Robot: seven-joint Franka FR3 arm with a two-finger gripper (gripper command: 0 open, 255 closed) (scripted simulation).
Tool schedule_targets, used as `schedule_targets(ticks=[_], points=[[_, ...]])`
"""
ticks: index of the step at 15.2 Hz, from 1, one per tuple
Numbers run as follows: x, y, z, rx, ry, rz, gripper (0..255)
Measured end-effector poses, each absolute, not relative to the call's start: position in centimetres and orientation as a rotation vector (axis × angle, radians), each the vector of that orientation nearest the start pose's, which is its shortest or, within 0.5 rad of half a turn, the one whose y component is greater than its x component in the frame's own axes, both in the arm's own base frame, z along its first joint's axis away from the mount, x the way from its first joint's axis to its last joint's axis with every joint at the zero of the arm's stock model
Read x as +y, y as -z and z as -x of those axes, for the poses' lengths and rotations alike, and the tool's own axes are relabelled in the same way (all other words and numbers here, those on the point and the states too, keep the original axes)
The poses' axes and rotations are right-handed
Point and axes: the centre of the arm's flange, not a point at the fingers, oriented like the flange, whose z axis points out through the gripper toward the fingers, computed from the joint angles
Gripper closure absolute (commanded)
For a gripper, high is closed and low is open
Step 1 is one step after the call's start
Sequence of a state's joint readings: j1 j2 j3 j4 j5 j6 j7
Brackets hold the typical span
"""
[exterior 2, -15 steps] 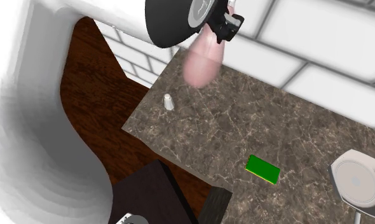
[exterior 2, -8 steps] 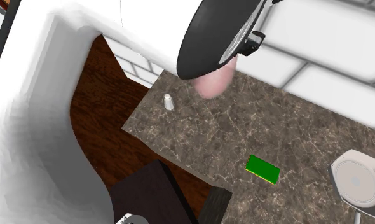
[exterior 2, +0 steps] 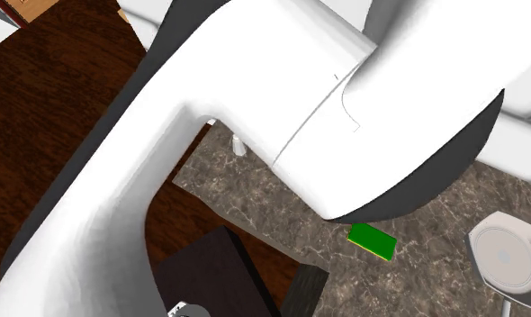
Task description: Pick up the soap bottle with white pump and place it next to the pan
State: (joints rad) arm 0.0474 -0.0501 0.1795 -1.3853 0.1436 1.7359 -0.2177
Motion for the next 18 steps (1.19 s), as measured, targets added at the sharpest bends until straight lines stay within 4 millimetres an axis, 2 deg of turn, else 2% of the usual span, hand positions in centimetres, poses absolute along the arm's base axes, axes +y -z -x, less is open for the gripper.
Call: schedule_targets(ticks=[2,7,18], points=[[11.6,-74.9,-52.8,-0.658,0.595,2.871,255],[5.6,-71.9,-55.0,-0.657,0.595,2.870,255],[-7.2,-65.9,-58.1,-0.658,0.596,2.870,255]])
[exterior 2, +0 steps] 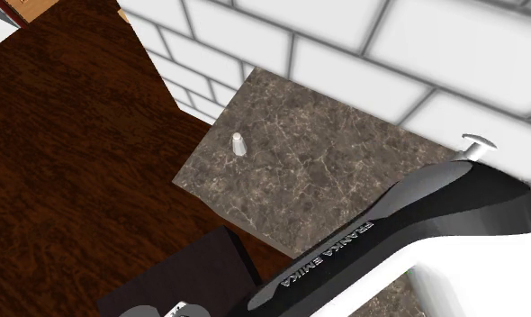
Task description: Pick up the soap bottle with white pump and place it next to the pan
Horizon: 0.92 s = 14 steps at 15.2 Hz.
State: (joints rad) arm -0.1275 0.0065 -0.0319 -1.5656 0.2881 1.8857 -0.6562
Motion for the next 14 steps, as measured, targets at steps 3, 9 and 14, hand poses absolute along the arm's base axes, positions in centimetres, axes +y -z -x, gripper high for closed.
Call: schedule_targets(ticks=[3,9,14], points=[[-10.6,-64.3,-58.7,-0.658,0.596,2.869,255],[-17.7,-61.0,-60.7,-0.658,0.595,2.869,255],[-23.5,-58.5,-62.5,-0.658,0.597,2.870,255]])
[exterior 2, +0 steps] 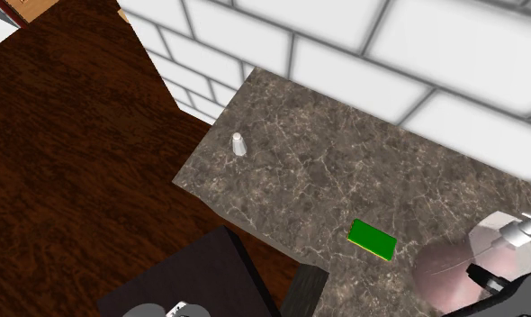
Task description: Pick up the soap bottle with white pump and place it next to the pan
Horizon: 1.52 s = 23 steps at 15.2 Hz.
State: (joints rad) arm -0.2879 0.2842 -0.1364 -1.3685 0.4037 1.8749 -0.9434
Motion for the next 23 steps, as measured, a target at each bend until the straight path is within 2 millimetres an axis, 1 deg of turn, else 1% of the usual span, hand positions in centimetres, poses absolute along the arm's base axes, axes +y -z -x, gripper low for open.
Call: schedule_targets(ticks=[1,3,9,19,23], points=[[-24.7,-57.9,-62.8,-0.658,0.597,2.869,255],[-25.6,-56.7,-62.9,-0.658,0.596,2.869,255],[-26.0,-53.5,-62.8,-0.659,0.597,2.869,255],[-25.7,-48.2,-62.7,-0.660,0.596,2.869,255],[-25.8,-48.0,-62.8,-0.663,0.622,2.872,255]])
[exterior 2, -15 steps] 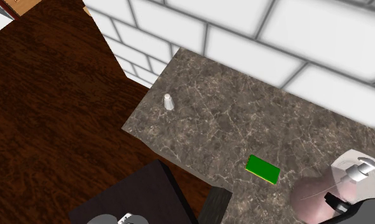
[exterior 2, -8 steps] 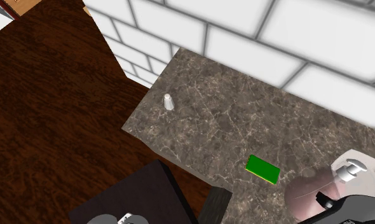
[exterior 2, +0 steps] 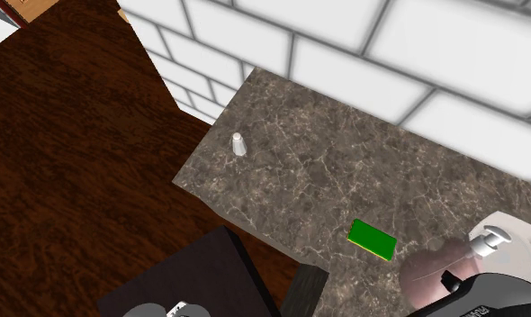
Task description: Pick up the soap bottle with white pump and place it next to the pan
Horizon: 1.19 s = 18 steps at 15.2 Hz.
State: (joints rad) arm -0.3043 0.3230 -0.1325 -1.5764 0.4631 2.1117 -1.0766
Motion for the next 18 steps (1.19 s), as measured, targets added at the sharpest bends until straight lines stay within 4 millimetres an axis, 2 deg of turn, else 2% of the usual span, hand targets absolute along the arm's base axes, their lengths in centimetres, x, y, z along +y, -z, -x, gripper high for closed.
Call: schedule_targets(ticks=[4,5,7,11,15,18], points=[[-25.8,-48.0,-62.9,-0.663,0.622,2.872,255],[-25.8,-48.0,-62.9,-0.663,0.623,2.872,0],[-25.7,-47.2,-62.8,-0.661,0.606,2.870,0],[-25.8,-47.0,-62.8,-0.660,0.600,2.869,0],[-26.6,-50.5,-61.6,-0.660,0.600,2.870,0],[-26.9,-51.6,-61.2,-0.660,0.600,2.870,0]])
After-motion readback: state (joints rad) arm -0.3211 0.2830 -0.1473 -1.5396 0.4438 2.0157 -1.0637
